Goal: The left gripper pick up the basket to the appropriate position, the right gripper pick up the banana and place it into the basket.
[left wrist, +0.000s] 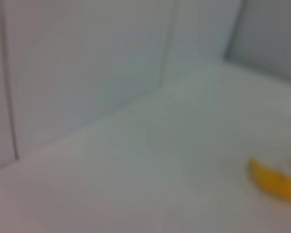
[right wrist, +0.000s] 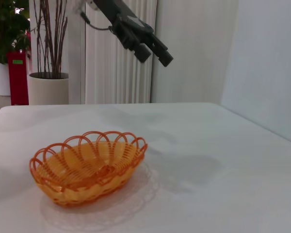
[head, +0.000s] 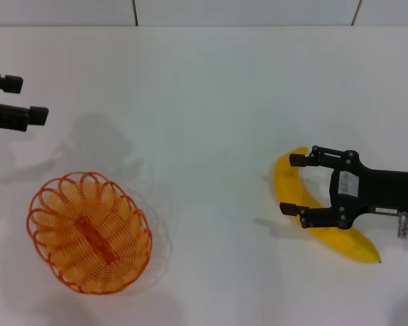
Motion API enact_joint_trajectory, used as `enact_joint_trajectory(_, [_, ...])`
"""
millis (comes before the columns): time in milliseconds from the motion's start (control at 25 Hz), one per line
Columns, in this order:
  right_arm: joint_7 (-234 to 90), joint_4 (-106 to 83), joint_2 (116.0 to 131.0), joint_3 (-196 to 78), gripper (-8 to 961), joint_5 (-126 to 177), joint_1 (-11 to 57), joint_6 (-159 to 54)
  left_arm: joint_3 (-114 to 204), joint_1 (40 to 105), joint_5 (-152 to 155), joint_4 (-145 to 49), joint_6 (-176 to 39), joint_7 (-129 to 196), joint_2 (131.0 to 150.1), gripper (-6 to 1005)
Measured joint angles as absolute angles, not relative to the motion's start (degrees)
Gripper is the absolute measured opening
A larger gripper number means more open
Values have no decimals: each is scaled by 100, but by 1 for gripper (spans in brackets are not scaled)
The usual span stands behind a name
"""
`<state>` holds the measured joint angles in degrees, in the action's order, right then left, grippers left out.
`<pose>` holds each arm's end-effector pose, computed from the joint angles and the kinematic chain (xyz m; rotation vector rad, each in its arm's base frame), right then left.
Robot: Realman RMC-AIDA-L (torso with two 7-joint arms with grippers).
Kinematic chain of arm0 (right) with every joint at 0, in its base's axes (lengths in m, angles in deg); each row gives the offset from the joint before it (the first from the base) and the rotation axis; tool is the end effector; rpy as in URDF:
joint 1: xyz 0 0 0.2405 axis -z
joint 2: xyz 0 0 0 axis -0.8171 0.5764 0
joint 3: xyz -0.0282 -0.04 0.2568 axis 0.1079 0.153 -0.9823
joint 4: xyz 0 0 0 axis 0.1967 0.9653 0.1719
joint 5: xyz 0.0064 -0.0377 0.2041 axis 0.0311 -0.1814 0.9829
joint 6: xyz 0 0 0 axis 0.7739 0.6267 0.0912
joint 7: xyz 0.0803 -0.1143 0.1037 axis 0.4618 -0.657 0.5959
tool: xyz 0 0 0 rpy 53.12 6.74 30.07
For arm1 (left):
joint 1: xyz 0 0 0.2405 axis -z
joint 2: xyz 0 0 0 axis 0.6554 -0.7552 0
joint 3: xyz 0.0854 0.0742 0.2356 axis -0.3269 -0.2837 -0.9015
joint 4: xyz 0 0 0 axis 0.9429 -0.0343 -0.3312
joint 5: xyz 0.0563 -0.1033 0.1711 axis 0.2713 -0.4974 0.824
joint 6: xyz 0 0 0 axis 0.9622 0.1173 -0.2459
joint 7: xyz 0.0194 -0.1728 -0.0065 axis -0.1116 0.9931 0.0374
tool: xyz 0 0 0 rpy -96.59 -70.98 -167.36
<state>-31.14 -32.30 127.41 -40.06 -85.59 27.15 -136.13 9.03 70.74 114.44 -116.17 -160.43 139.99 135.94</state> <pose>0.2990 0.2960 -0.0410 -2.7333 0.1526 0.6279 -0.2428 0.3625 0.1047 -2.6623 -0.6326 -0.2092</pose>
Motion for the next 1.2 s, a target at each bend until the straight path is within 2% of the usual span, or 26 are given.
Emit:
enact_joint_trajectory(200, [-3113,-3263,12734,-4006,853,-8559,2719,-13580,111,7514,11721,-11674,-16397,13902,13209,875])
enact_joint_trajectory(280, [-3111,-3264,12733,-4006,853,-8559,2711,-13589,-147,7590,11768,-11690,-16561,13712,13110,875])
enact_joint_trajectory(480, [-3105,-3264,12733,-4007,853,-8559,2647,-13618,-664,7767,12471,-11511,-16754,13367,13047,875])
enact_joint_trajectory(720, [-3093,-3223,12744,-4006,853,-8559,2550,-13633,-545,8077,13383,-10932,-16523,13146,13222,874])
enact_joint_trajectory(1120, [-2964,-3213,12750,-4006,852,-8559,2521,-13633,-672,8178,13767,-10715,-15697,12501,13806,874])
enact_joint_trajectory(1200, [-2958,-3213,12751,-4006,852,-8559,2516,-13633,-678,8190,13792,-10647,-15590,12419,13870,875])
